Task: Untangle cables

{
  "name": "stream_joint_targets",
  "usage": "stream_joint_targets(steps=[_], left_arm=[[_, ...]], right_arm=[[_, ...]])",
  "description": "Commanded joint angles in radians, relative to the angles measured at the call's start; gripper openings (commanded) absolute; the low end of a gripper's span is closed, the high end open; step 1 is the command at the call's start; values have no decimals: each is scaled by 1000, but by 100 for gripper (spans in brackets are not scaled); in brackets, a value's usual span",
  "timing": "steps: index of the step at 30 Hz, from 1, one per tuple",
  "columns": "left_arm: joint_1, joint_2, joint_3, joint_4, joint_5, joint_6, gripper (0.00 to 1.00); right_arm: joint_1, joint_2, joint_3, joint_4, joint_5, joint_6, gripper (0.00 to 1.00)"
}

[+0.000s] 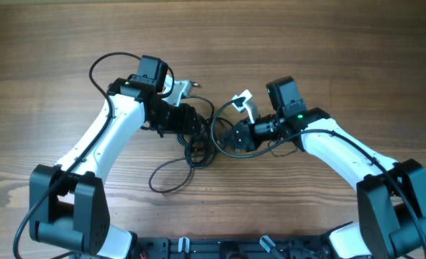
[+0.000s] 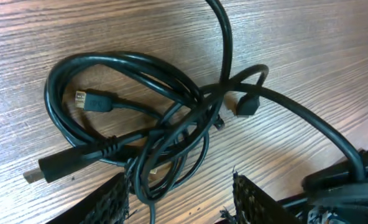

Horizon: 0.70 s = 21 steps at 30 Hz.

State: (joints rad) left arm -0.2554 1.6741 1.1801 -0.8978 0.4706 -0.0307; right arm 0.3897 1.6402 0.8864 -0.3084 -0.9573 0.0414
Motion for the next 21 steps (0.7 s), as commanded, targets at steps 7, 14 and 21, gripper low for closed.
stream_joint_targets(steps=[7, 14, 21], left_arm=[[-50, 9, -88, 189, -19, 22, 53], [-68, 9, -154, 260, -151, -34, 48], [-68, 9, -202, 343, -151, -81, 45]], right_arm=[[2, 17, -3, 9, 16, 39, 4], [2, 17, -3, 8, 16, 40, 4], [2, 17, -3, 8, 19, 40, 4]])
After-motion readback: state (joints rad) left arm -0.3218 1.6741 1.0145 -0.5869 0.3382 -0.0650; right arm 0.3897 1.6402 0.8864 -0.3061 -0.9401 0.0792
